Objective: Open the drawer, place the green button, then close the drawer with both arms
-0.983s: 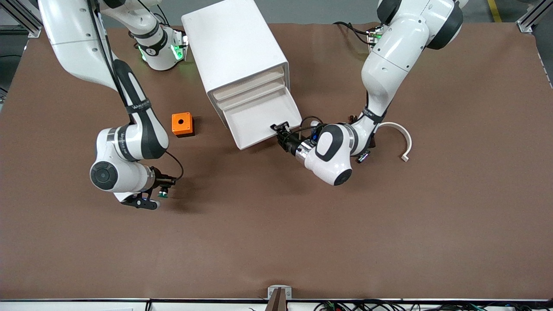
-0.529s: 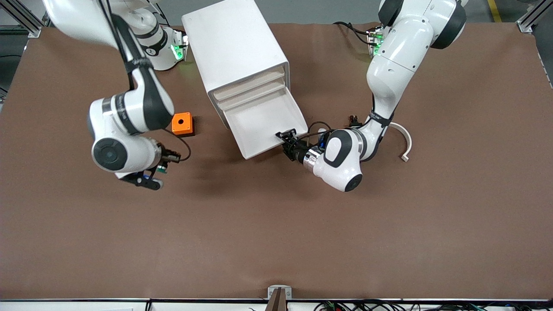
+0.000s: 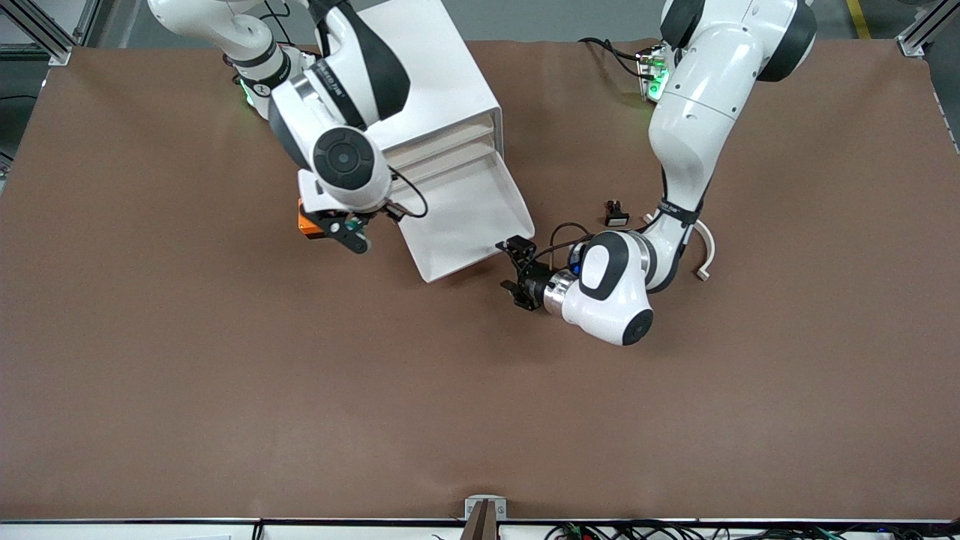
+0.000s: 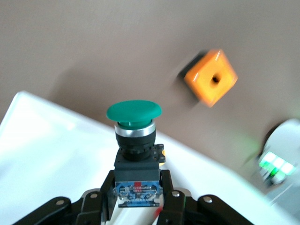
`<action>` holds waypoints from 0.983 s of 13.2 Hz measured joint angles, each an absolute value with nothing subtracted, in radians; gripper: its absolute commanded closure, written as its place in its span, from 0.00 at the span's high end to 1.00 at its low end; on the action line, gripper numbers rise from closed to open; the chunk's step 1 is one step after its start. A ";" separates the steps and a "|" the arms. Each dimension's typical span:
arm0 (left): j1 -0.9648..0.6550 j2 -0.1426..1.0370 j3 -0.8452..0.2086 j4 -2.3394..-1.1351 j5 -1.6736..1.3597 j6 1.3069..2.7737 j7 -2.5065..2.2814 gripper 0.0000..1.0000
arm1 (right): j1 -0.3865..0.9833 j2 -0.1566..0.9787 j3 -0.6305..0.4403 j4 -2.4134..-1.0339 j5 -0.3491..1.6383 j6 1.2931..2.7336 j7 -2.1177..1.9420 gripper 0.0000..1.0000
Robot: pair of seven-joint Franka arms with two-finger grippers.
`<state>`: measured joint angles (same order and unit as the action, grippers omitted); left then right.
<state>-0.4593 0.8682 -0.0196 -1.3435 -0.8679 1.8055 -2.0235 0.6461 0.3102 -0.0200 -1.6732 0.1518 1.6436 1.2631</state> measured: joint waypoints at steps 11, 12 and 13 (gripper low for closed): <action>-0.241 0.632 -0.005 -1.319 -0.271 1.795 -2.013 1.00 | 0.745 0.400 -0.023 -1.713 0.235 1.927 1.582 0.25; -0.243 0.623 -0.005 -1.320 -0.235 1.795 -2.003 1.00 | 0.753 0.411 -0.023 -1.713 0.235 1.947 1.587 0.25; -0.244 0.617 -0.006 -1.320 -0.210 1.795 -1.967 1.00 | 0.759 0.421 -0.023 -1.713 0.235 1.963 1.589 0.25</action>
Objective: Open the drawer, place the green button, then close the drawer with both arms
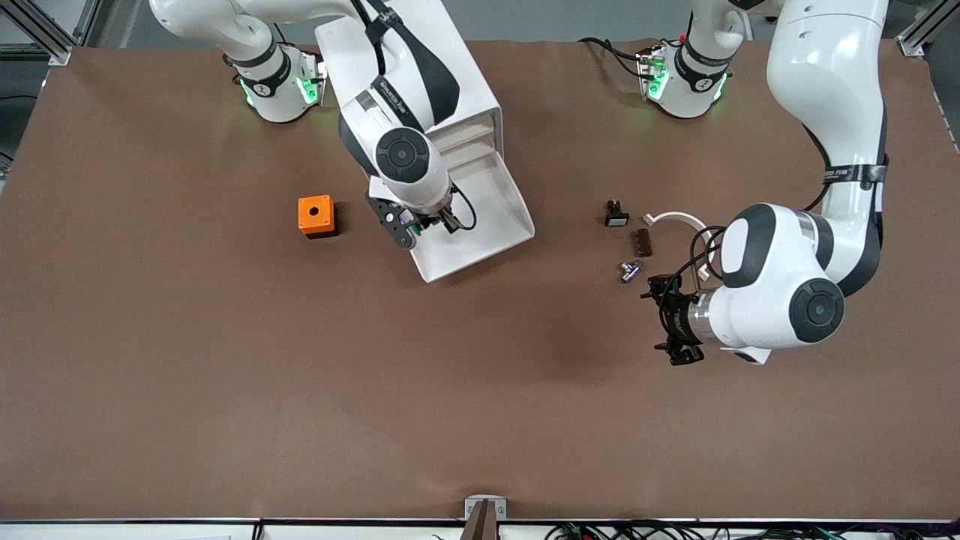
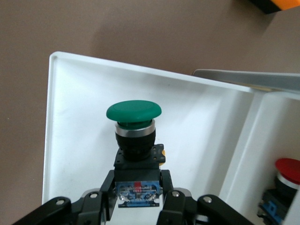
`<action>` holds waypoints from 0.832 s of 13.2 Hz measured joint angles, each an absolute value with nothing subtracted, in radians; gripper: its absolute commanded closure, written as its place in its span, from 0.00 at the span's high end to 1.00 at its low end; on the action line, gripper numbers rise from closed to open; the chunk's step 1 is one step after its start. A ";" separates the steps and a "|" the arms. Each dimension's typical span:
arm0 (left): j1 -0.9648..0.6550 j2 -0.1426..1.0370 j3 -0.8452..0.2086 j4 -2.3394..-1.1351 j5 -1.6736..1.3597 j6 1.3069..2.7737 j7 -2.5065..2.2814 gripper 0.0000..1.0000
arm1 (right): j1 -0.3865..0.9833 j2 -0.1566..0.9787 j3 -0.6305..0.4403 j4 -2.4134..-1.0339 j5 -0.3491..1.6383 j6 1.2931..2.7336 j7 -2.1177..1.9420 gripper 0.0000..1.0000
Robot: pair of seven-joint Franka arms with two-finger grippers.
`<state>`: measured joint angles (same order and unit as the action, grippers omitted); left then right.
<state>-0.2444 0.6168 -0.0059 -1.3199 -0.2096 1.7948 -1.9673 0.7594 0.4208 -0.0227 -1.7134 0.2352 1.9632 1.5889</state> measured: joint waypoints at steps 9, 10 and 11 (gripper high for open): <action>-0.241 0.601 -0.006 -1.353 -0.184 1.765 -1.314 1.00 | 0.810 0.495 -0.022 -1.714 0.236 2.052 1.620 0.29; -0.241 0.596 -0.007 -1.366 -0.184 1.764 -1.239 1.00 | 0.812 0.499 -0.022 -1.714 0.236 2.058 1.621 0.29; -0.242 0.591 -0.009 -1.378 -0.184 1.763 -1.185 1.00 | 0.813 0.503 -0.022 -1.714 0.236 2.063 1.621 0.30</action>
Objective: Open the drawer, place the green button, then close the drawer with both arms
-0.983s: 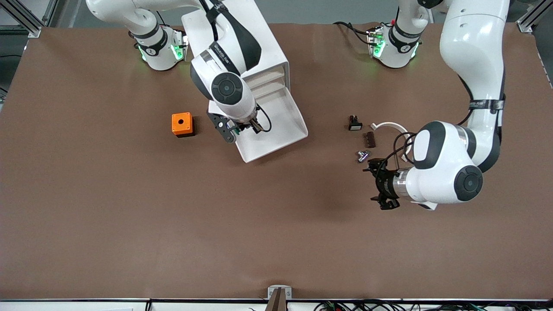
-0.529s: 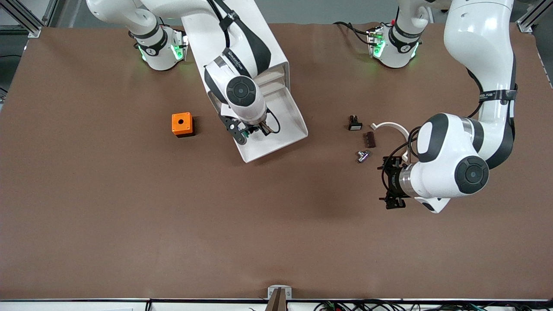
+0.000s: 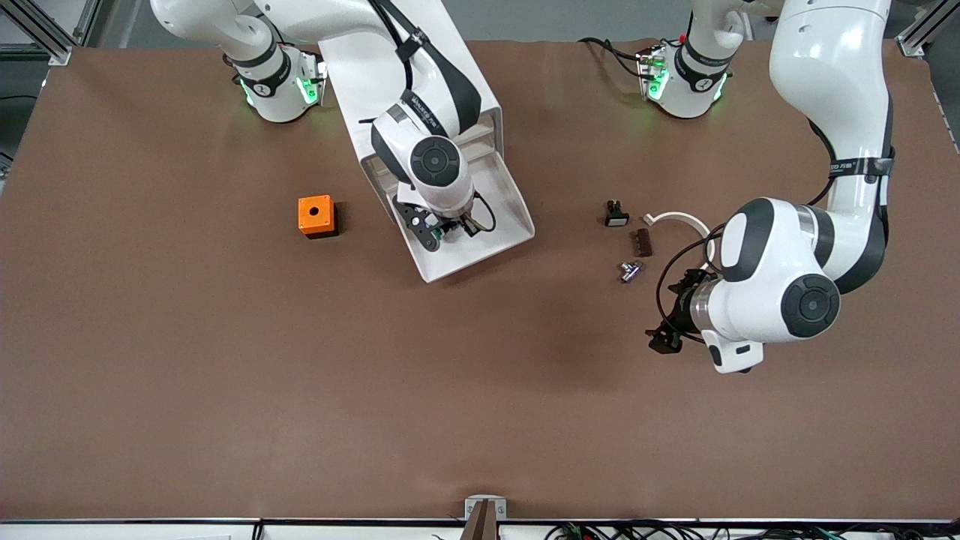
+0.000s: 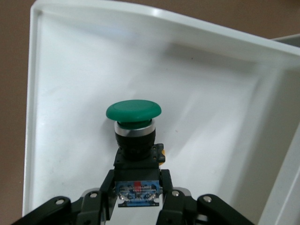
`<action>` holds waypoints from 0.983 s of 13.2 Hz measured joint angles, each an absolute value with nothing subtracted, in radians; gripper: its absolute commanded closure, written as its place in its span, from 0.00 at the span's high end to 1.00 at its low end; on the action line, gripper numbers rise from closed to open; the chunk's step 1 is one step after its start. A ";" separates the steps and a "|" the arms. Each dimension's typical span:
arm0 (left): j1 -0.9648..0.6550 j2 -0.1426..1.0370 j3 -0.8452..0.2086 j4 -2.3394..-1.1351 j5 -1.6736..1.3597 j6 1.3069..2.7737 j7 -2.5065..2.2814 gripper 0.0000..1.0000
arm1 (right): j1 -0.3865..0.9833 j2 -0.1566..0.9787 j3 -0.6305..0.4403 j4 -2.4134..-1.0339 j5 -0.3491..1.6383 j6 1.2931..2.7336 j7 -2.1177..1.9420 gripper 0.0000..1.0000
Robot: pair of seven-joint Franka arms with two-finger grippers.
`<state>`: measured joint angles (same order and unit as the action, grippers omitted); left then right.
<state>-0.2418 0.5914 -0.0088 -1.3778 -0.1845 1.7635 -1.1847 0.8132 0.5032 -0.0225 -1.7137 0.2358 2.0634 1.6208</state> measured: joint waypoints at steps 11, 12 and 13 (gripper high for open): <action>-0.252 0.577 -0.160 -1.552 -0.183 1.906 -0.879 1.00 | 0.818 0.515 -0.022 -1.712 0.236 2.068 1.622 1.00; -0.253 0.576 -0.177 -1.572 -0.183 1.928 -0.865 1.00 | 0.818 0.514 -0.022 -1.709 0.236 2.064 1.622 1.00; -0.254 0.576 -0.191 -1.588 -0.183 1.948 -0.861 1.00 | 0.818 0.510 -0.024 -1.701 0.236 2.042 1.622 1.00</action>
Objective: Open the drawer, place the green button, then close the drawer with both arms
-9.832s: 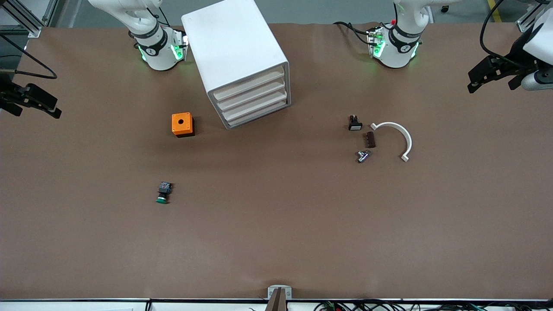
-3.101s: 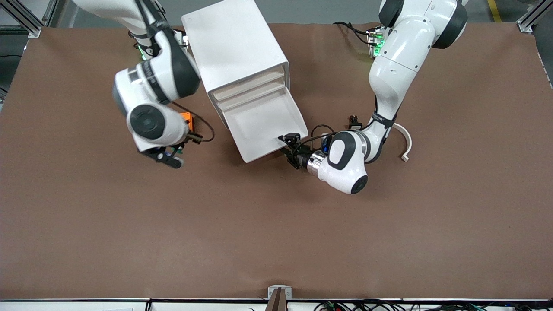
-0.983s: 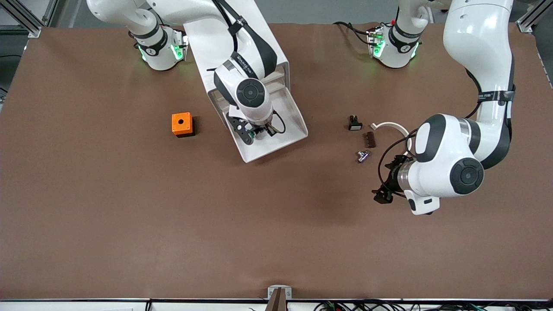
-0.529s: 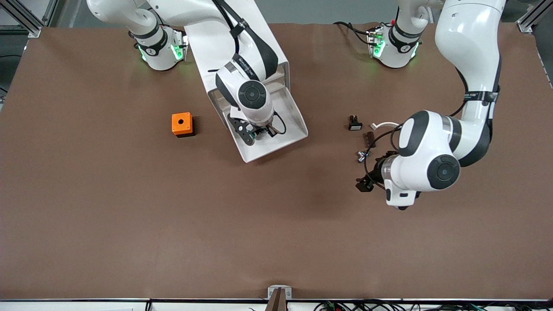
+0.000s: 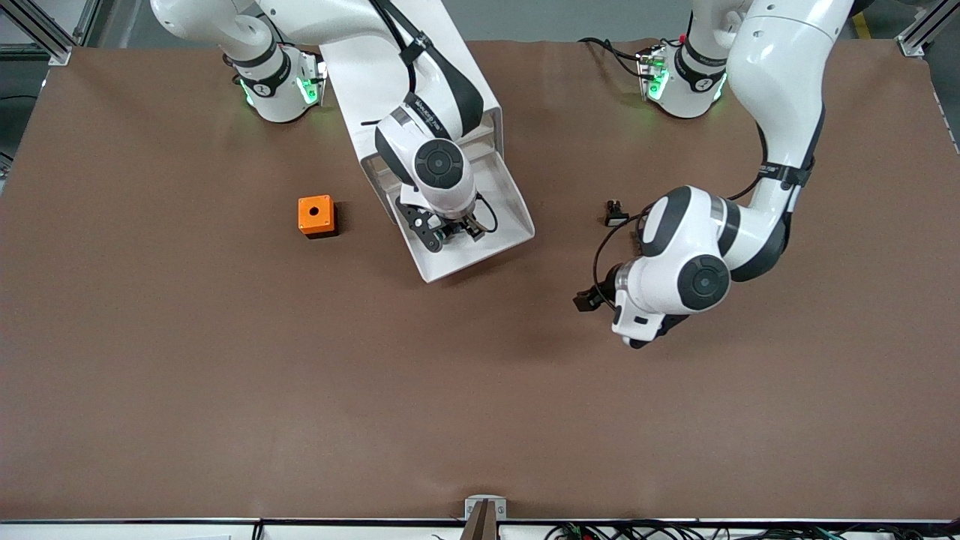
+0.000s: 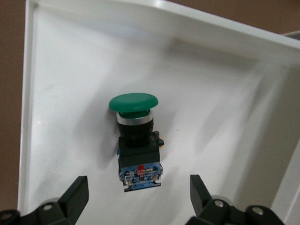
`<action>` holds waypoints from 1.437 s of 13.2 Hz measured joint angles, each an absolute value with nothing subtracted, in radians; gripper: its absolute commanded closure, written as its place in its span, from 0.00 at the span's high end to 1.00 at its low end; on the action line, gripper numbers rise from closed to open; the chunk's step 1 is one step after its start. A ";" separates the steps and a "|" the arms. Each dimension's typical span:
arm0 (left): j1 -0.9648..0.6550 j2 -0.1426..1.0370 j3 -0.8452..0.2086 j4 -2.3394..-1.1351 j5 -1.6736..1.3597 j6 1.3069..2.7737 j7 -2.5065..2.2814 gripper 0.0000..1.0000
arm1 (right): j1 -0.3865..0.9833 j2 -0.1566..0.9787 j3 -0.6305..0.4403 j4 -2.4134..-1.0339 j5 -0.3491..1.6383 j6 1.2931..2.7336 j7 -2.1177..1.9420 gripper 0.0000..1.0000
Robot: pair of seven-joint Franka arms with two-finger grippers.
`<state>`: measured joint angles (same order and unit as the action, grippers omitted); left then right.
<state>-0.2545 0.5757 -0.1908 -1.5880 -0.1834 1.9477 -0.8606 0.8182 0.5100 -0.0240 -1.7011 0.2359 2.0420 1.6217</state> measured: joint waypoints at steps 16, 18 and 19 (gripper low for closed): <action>-0.476 0.582 -0.228 -1.751 -0.183 2.175 -0.856 1.00 | 0.405 0.187 -0.058 -1.573 0.062 1.483 0.696 1.00; -0.497 0.583 -0.228 -1.760 -0.182 2.176 -0.856 1.00 | 0.337 0.140 -0.059 -1.613 0.039 1.482 0.535 1.00; -0.509 0.583 -0.228 -1.766 -0.182 2.176 -0.856 1.00 | 0.301 0.120 -0.059 -1.631 0.037 1.483 0.462 1.00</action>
<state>-0.5092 0.5833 -0.2280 -1.7657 -0.1820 2.1760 -0.8559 0.3010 0.1205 -0.0593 -1.6310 0.0366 1.4832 0.4622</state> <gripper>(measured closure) 0.000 0.000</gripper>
